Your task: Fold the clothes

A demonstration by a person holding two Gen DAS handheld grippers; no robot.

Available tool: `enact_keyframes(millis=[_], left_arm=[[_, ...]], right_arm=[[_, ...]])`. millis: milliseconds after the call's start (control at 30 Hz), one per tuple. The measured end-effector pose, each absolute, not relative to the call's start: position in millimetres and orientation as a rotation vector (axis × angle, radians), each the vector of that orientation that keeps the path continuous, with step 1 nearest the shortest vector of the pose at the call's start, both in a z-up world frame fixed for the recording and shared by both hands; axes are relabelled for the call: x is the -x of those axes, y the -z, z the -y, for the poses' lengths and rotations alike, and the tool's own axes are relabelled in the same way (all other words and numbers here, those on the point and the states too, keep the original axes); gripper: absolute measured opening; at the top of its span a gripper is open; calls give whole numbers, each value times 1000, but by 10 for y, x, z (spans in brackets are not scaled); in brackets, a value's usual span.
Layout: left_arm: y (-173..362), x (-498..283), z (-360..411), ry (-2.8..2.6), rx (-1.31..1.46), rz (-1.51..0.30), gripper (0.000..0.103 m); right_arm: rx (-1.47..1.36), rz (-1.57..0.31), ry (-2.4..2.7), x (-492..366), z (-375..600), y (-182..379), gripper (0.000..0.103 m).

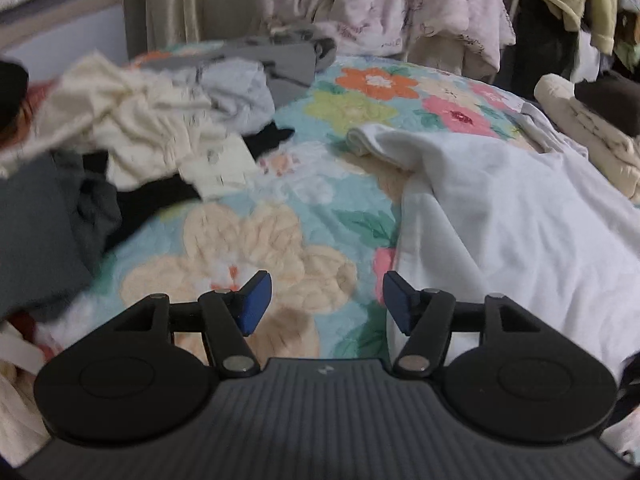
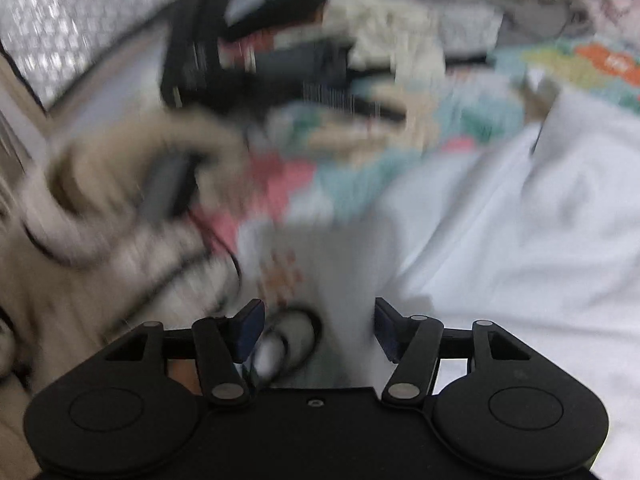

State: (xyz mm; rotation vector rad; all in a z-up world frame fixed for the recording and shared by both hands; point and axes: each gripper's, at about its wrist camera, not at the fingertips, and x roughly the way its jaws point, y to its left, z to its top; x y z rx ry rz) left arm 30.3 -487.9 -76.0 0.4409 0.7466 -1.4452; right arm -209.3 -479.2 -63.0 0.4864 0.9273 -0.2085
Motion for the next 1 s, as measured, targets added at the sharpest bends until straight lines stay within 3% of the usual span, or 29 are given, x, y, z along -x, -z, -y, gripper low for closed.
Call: enact_keyframes(millis=[100,200,333,433,533,567,667,767,833,900,1000], left_arm=[[886,-297,4908,1500,-402,-856,61],[949,-197,4940,1541,-426,-870,61],[1070,-111,5026,1577,-405,-935,73],[1242,-112,5150,1534,-374,-1062,74],[1275,-102,5163,1549,-347,-1067,75],[1278,-102,5156,1559,-340,-1065,72],[1279,-75,5113,1558,-340,-1037,8],[1251,-21,5101,1544,-363,-1001,10],[1224,19,5106,1535,-382,-979,17],[1222,41,5126,1534,-389,-974,38],[1252,48,5174,1546,-385,-992,44]], right_arm=[[-273,-1010,342,1995,4713,621,63],[-119,-944,459,2026,4783,328,64],[-151,-880,486,2083,5166,60,64],[-319,-831,434,2100,5591,-100,64],[-510,-743,283,2120,5805,-216,65],[-502,-725,277,2099,5797,-226,65],[-348,-771,356,1894,5843,-205,65],[-273,-822,430,1609,6237,-56,65],[-245,-881,462,1373,6547,127,64],[-152,-971,483,1126,6713,332,64],[-139,-1028,491,895,6955,574,62]])
